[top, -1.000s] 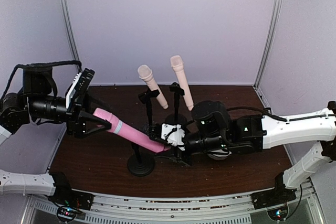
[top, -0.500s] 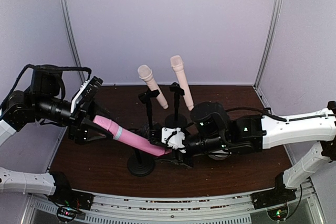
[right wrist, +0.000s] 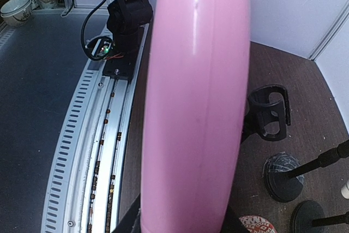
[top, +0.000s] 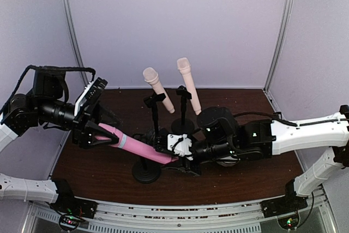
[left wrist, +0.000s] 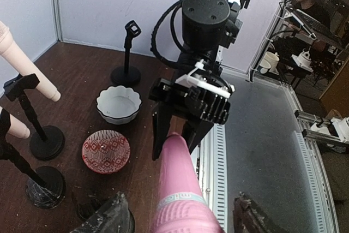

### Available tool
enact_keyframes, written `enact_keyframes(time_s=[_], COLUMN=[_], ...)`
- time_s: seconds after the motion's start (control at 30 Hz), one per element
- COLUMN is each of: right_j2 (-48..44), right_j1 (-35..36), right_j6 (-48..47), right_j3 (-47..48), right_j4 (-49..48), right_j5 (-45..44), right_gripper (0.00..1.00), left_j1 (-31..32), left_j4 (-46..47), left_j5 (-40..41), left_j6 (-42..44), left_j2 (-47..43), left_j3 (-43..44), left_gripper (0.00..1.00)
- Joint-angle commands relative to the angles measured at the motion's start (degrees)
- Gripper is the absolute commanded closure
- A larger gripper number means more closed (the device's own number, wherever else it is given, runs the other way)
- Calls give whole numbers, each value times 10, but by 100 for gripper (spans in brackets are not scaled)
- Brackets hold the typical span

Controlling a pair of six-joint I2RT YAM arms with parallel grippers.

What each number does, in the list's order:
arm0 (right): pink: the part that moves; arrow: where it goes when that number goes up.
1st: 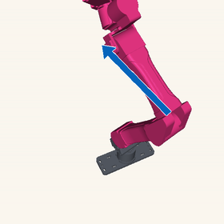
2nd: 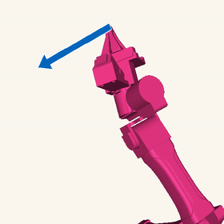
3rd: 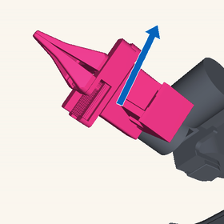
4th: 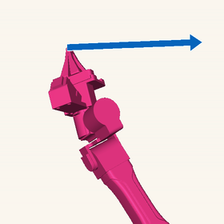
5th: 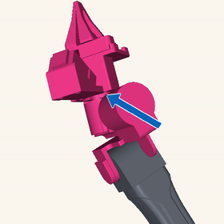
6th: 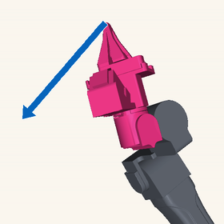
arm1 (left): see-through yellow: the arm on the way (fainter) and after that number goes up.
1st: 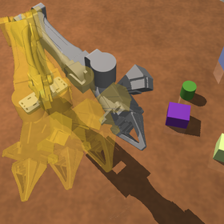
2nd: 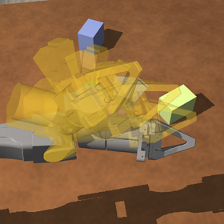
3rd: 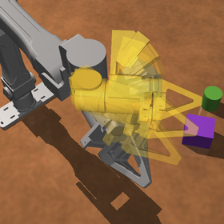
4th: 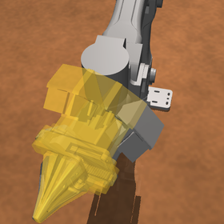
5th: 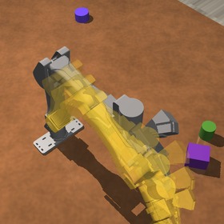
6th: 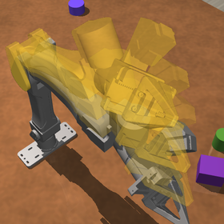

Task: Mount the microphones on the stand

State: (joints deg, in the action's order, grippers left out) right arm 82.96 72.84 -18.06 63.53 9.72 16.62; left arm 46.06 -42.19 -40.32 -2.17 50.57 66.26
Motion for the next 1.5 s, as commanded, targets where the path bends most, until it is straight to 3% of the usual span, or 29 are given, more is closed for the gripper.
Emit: enact_keyframes(time_s=[0.0,0.3,0.5,0.57,0.63,0.73,0.8,0.9,1.07,1.23,1.47], right_j2=[3,8,13,13,8,-5,-2,28,106,164,211], right_j1=[-2,-3,-3,-2,-3,-4,-11,-18,-17,-12,-8], right_j6=[-3,-3,-2,0,16,52,90,157,240,246,229], right_j3=[23,26,31,30,15,-37,-69,-89,-96,-101,-75], right_j4=[-9,-4,-2,-5,-30,-118,-181,-262,-387,-500,-535], right_j5=[7,3,-1,-14,-50,-100,-104,-107,-119,-160,-192], right_gripper=[95,95,92,78,56,30,25,25,35,36,36], left_j1=[-3,-2,-3,-3,-3,-3,-2,-2,-3,-3,-3], left_j4=[0,-27,-28,-29,-42,-59,-66,-80,-103,-153,-196], left_j5=[5,11,-8,-12,-3,32,65,130,248,355,383], left_j6=[16,43,49,49,48,41,33,16,-6,-25,-41], left_j2=[1,1,7,8,8,-10,-28,-54,-93,-110,-122], left_j3=[2,5,10,12,23,38,45,61,85,109,101], left_gripper=[33,33,58,72,88,94,100,100,100,100,100])
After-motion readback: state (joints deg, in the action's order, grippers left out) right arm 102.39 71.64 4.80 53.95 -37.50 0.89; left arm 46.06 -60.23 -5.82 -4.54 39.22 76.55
